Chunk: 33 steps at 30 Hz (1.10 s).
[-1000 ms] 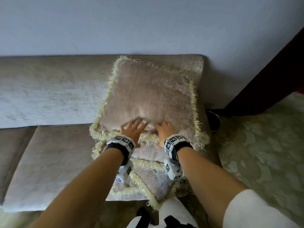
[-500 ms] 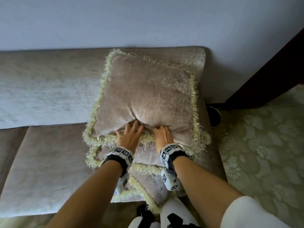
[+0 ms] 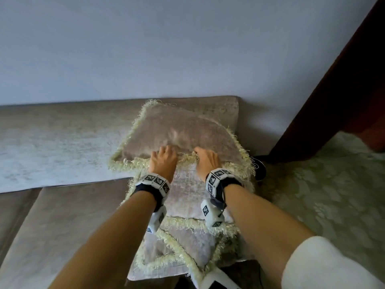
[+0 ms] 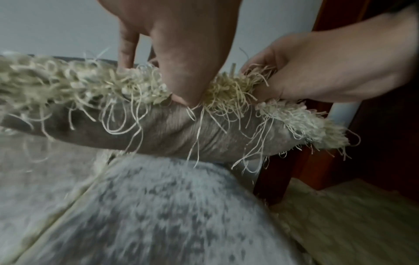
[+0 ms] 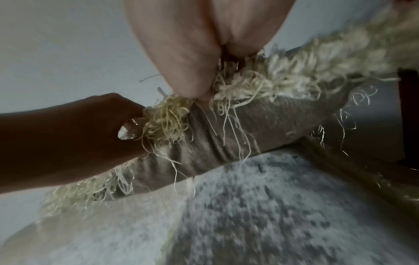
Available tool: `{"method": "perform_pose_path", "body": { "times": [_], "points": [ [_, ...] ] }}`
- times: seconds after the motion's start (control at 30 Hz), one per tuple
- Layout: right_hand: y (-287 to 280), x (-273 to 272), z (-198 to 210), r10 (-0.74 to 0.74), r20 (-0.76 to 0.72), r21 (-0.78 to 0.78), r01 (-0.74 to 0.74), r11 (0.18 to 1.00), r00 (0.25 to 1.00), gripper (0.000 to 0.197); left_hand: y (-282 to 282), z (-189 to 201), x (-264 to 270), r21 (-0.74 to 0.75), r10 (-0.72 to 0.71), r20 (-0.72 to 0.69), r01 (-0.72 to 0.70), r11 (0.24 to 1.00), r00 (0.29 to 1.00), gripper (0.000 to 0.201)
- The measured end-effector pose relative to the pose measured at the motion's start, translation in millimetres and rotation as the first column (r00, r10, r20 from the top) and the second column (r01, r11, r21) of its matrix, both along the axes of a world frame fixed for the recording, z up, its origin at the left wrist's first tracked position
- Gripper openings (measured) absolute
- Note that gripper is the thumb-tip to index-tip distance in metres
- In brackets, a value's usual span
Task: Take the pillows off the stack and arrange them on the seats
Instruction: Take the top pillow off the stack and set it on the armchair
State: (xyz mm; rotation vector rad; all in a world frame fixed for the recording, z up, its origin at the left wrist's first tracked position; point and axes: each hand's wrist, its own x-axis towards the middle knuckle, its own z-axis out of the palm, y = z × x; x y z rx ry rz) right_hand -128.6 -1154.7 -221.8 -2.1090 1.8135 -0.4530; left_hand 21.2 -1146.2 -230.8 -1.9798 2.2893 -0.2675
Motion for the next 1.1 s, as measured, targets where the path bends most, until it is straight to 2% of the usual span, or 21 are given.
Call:
{"method": "perform_pose_path", "body": {
  "times": [0.17,0.3,0.43,0.53,0.63,0.7,0.8,0.83,0.9,1.0,1.1],
  "points": [
    [-0.9,-11.7,76.2,0.010,0.062,-0.194,0.002,0.981,0.998,0.046,-3.9,80.9,-5.0,-0.158,-0.077,-0.025,0.072,0.985,0.997,0.031],
    [-10.9,-19.1,133.4,0.055,-0.020,-0.377,-0.059,0.924,0.998,0.051,-4.4,140.9,-2.1,-0.253,-0.096,-0.031,0.085,0.964,0.995,0.014],
    [-22.0,-16.1,173.2,0.032,-0.019,-0.471,-0.037,0.881,0.999,0.046,-8.7,182.9,1.7,-0.393,-0.089,-0.048,0.063,0.917,0.995,0.018],
    [-25.6,-16.5,193.1,0.041,-0.035,-0.529,-0.053,0.847,0.999,0.038,-14.7,198.7,3.4,-0.482,-0.094,-0.112,0.029,0.876,0.989,0.023],
    [-31.7,-19.4,195.9,0.042,-0.089,-0.547,-0.084,0.833,0.995,0.034,-20.3,201.3,4.7,-0.507,-0.089,-0.108,0.022,0.862,0.990,0.022],
    [-36.9,-21.2,190.4,0.045,-0.124,-0.523,-0.104,0.846,0.991,0.028,-26.3,197.9,4.8,-0.495,-0.082,-0.099,0.022,0.869,0.992,0.022],
    [-48.9,-29.4,176.3,0.027,-0.168,-0.467,-0.103,0.878,0.985,0.026,-36.2,180.6,5.3,-0.385,-0.104,-0.170,0.031,0.922,0.980,0.020],
    [-52.4,-33.8,170.0,0.007,-0.174,-0.441,-0.084,0.894,0.985,0.027,-39.4,172.3,7.0,-0.334,-0.112,-0.200,0.039,0.942,0.973,0.022],
    [-61.3,-45.1,155.3,-0.022,-0.175,-0.409,-0.053,0.911,0.984,0.022,-46.1,157.5,12.9,-0.258,-0.124,-0.230,0.062,0.964,0.965,0.042],
    [-76.0,-63.8,131.7,-0.009,-0.177,-0.421,-0.067,0.905,0.984,0.011,-57.9,145.3,25.0,-0.189,-0.131,-0.125,0.106,0.976,0.984,0.078],
    [-86.7,-78.6,115.2,0.077,-0.142,-0.415,-0.130,0.900,0.987,0.052,-71.5,139.5,33.6,-0.180,-0.125,0.025,0.127,0.975,0.992,0.102]
  ]
}}
